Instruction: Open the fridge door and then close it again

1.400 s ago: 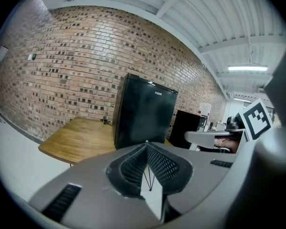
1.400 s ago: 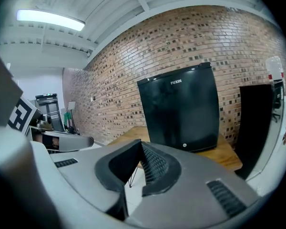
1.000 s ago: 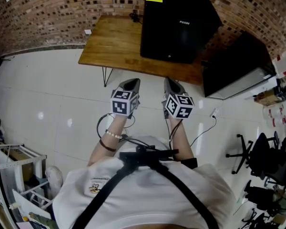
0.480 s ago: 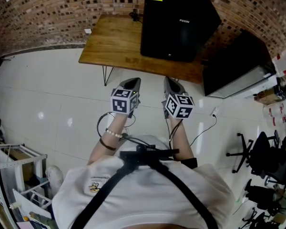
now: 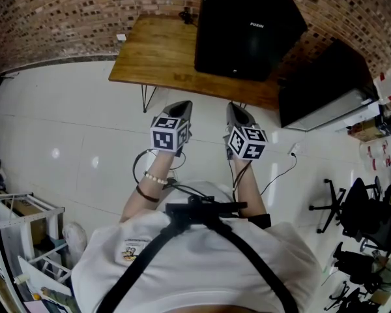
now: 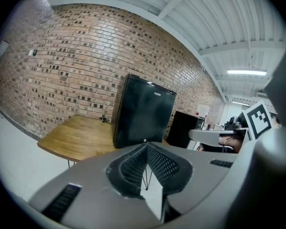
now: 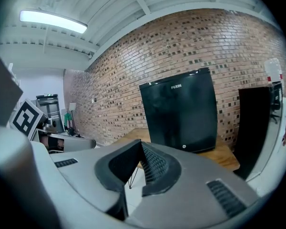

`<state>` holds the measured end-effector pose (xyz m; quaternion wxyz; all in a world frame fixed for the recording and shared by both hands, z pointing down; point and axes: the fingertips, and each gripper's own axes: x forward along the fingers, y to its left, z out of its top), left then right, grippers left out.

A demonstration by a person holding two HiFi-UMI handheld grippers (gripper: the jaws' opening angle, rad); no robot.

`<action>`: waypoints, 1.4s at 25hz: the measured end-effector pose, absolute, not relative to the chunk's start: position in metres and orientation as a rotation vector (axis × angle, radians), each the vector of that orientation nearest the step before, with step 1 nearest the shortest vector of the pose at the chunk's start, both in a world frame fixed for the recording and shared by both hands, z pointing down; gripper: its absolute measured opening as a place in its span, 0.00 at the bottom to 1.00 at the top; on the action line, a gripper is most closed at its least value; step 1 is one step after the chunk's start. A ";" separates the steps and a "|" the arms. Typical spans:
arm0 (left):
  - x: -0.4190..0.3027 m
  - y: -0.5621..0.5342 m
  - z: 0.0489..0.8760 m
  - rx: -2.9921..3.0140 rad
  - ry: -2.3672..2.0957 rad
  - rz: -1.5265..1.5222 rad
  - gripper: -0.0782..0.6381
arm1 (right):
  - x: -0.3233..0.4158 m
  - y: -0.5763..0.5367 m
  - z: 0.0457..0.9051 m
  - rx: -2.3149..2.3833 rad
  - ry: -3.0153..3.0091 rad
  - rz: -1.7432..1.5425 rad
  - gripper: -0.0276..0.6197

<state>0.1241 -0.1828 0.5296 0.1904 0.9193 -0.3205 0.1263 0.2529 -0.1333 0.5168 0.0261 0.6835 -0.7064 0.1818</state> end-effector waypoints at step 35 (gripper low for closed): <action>0.135 -0.232 0.291 3.037 -0.782 0.069 0.31 | 0.147 -0.172 0.658 2.049 -1.954 0.893 0.07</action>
